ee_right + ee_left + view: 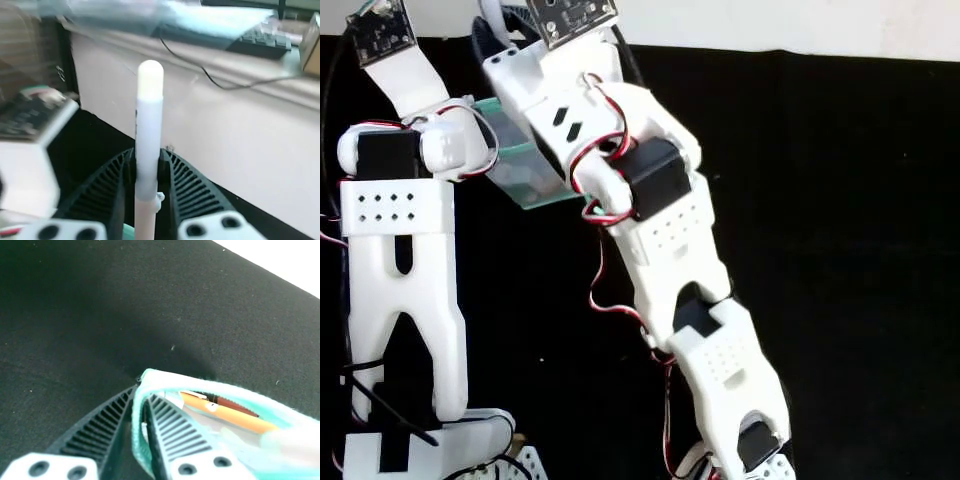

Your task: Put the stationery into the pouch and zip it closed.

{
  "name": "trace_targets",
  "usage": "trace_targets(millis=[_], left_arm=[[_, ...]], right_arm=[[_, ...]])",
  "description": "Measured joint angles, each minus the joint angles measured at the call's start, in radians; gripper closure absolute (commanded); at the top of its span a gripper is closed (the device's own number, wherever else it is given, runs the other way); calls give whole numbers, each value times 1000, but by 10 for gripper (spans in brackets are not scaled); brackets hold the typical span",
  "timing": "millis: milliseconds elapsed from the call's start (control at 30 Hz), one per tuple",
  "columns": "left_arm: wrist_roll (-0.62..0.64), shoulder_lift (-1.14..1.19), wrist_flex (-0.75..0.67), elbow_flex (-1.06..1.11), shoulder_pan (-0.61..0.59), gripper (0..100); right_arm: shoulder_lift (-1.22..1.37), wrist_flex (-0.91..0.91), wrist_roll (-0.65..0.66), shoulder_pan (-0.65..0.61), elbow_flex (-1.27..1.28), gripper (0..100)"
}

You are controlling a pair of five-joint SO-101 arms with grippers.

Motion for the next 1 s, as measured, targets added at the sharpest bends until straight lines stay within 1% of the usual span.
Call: trace_targets(millis=[133,533,767,1000], left_arm=[[0,0,0,-2,0,993],[0,6,-15,-2,8,993],[0,6,-15,-2,3,993],[0,6,-15,-2,2,993]], right_arm=[[52,21,0,8,0,991],[57,227,0,8,-6,984],[-12,324,0,8,-6,841],[-87,351,0,14,-6,837]])
